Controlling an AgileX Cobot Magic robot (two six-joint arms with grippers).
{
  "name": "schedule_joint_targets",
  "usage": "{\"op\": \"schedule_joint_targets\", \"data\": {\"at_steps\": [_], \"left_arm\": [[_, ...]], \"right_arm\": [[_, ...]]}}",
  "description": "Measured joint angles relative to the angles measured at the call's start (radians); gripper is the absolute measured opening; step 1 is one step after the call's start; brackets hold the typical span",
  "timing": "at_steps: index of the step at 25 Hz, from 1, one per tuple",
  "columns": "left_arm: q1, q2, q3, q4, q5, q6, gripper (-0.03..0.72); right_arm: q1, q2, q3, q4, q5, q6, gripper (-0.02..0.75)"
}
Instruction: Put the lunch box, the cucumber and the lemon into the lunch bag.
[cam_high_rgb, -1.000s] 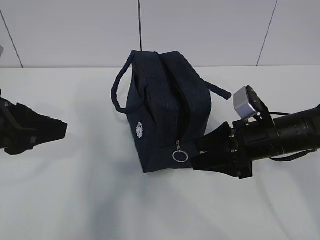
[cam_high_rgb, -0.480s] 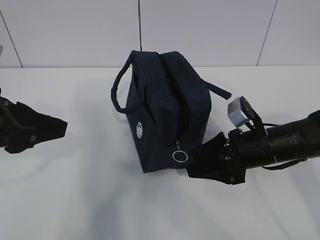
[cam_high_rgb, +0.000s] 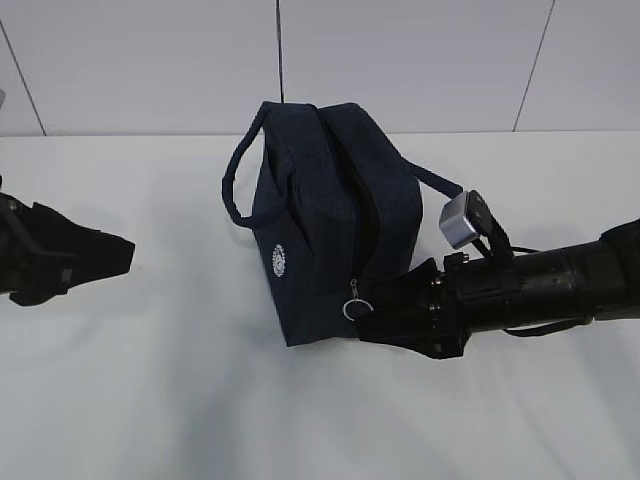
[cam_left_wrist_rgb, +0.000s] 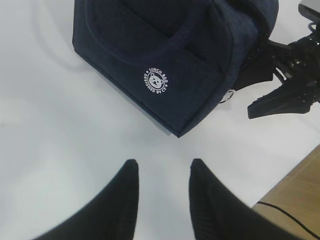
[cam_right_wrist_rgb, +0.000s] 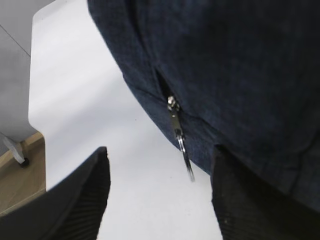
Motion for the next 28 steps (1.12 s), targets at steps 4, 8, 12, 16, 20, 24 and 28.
{"op": "schedule_joint_targets", "data": {"at_steps": [4,8,12,16,20,24,28], "left_arm": [[0.000,0.000,0.000,-0.002,0.000,0.000,0.246],[0.000,0.000,0.000,-0.004,0.000,0.000,0.246],[0.000,0.000,0.000,-0.006,0.000,0.000,0.246],[0.000,0.000,0.000,-0.006,-0.004,0.000,0.246],[0.000,0.000,0.000,-0.006,-0.004,0.000,0.246],[0.000,0.000,0.000,-0.008,-0.006,0.000,0.246],[0.000,0.000,0.000,-0.008,-0.008,0.000,0.246]], "right_arm": [[0.000,0.000,0.000,0.003,-0.002,0.000,0.484],[0.001,0.000,0.000,0.001,-0.002,0.000,0.484],[0.019,0.000,0.000,-0.008,-0.002,0.002,0.484],[0.041,0.000,0.000,-0.008,-0.002,0.002,0.484],[0.047,0.000,0.000,-0.004,-0.022,0.003,0.484],[0.047,0.000,0.000,0.014,-0.037,0.003,0.482],[0.047,0.000,0.000,0.069,-0.041,0.003,0.455]]}}
